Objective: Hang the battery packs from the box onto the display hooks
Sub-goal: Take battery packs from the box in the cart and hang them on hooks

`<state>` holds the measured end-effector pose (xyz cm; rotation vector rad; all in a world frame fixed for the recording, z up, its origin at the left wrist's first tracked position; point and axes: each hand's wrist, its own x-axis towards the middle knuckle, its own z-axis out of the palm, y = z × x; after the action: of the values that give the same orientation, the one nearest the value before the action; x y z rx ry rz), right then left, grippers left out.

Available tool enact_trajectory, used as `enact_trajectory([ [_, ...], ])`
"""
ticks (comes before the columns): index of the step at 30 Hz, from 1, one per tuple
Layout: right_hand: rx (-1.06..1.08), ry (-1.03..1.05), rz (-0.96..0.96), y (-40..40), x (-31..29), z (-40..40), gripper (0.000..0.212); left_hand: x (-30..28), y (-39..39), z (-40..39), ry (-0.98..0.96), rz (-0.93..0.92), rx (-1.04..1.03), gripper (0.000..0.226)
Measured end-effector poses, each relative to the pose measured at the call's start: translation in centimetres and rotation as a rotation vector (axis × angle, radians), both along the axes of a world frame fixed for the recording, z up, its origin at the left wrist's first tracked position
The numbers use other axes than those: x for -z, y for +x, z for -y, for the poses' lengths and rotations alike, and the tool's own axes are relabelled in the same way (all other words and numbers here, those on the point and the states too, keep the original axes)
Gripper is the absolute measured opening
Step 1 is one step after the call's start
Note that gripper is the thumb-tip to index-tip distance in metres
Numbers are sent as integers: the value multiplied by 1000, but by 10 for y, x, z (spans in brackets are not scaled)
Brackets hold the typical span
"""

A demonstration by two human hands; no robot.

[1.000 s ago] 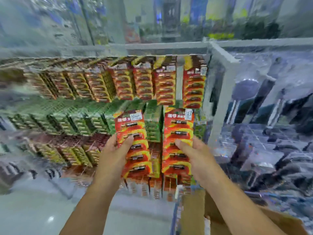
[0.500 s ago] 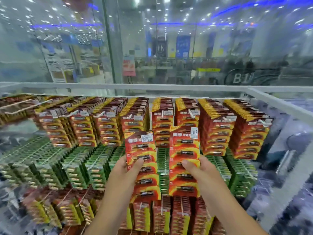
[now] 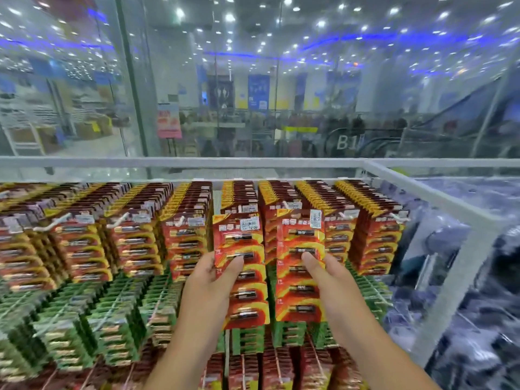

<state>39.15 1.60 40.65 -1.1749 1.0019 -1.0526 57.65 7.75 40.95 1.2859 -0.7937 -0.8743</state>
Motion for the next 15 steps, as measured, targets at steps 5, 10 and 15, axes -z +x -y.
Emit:
enact_trajectory([
  [5,8,24,-12,2,-12,-4,62,8,-1,9,-13,36,-45,18],
  [10,3,-3,-21,7,-7,-2,9,9,-2,14,-41,47,-12,8],
  [15,91,11,-49,16,4,10,36,13,-1,25,-4,87,-24,13],
])
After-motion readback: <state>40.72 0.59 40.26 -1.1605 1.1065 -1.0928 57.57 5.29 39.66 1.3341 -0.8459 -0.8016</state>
